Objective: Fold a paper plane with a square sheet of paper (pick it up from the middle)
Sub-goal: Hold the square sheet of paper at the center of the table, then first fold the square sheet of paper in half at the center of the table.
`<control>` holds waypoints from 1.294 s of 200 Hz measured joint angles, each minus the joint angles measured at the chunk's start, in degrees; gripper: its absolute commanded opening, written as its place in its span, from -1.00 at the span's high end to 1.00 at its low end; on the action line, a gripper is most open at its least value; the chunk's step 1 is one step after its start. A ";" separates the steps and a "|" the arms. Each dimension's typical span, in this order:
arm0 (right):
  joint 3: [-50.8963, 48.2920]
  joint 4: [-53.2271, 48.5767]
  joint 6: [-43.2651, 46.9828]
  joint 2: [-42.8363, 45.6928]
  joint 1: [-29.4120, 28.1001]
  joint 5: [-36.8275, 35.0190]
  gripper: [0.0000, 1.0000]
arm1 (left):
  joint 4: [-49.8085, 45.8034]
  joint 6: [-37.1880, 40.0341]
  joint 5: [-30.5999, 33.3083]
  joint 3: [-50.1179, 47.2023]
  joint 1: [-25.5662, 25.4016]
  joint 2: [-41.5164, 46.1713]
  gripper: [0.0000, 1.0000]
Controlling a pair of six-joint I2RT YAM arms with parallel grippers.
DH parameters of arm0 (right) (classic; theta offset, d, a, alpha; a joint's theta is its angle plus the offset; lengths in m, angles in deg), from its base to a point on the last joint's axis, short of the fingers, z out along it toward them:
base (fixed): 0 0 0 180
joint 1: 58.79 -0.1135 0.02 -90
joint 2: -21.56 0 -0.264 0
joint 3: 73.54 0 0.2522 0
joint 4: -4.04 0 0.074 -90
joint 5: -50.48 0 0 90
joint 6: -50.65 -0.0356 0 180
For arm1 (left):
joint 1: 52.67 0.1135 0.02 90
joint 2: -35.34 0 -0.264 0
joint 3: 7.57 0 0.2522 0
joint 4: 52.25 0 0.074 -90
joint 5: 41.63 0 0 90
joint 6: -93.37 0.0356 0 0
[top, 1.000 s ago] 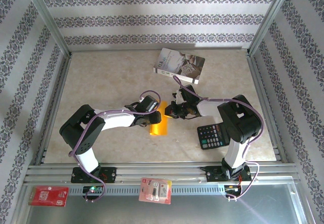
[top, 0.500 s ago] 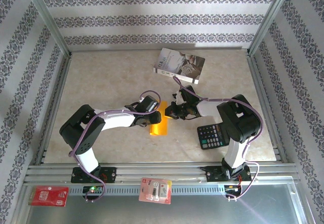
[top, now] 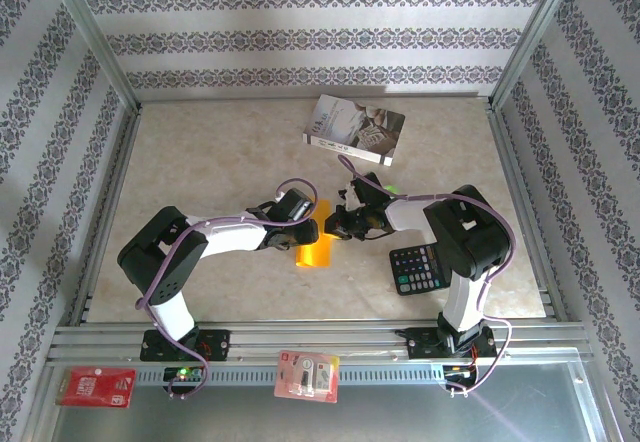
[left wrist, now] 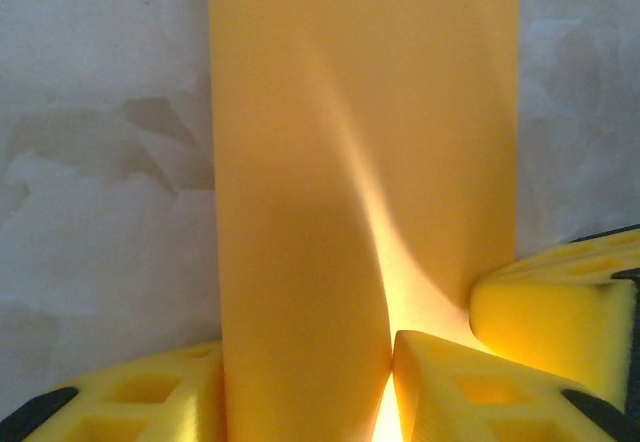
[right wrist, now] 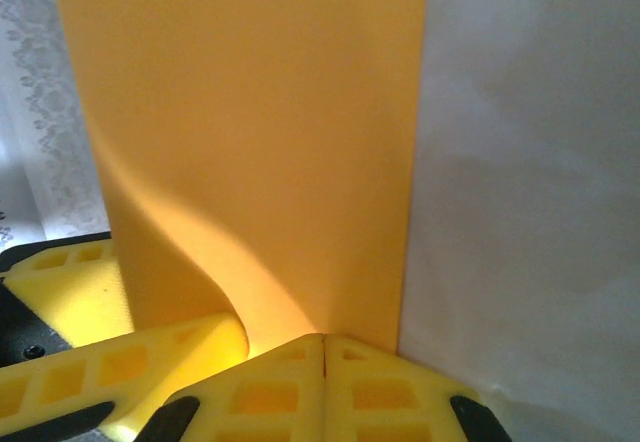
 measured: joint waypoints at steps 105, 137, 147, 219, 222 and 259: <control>0.00 -0.15 0.04 -0.22 0.00 -0.31 1.00 | -0.13 0.00 0.07 0.33 -0.35 0.07 -0.02; 0.00 -0.15 0.04 -0.33 0.00 -0.28 1.00 | -0.94 0.04 0.02 1.22 -0.61 0.26 -0.13; 0.00 -0.13 0.07 -0.37 0.00 -0.20 1.00 | -1.29 0.07 -0.02 1.49 -0.70 0.63 -0.17; 0.00 0.00 0.09 -0.48 0.00 0.07 1.00 | -6.49 0.96 2.84 1.55 -0.57 4.11 -0.25; 0.00 0.00 0.09 -0.48 0.02 0.07 1.00 | -6.84 1.09 3.04 1.46 -0.57 4.55 -0.24; 0.00 0.04 0.09 -0.57 0.02 0.15 1.00 | -7.45 1.92 2.38 0.98 -0.59 10.38 0.02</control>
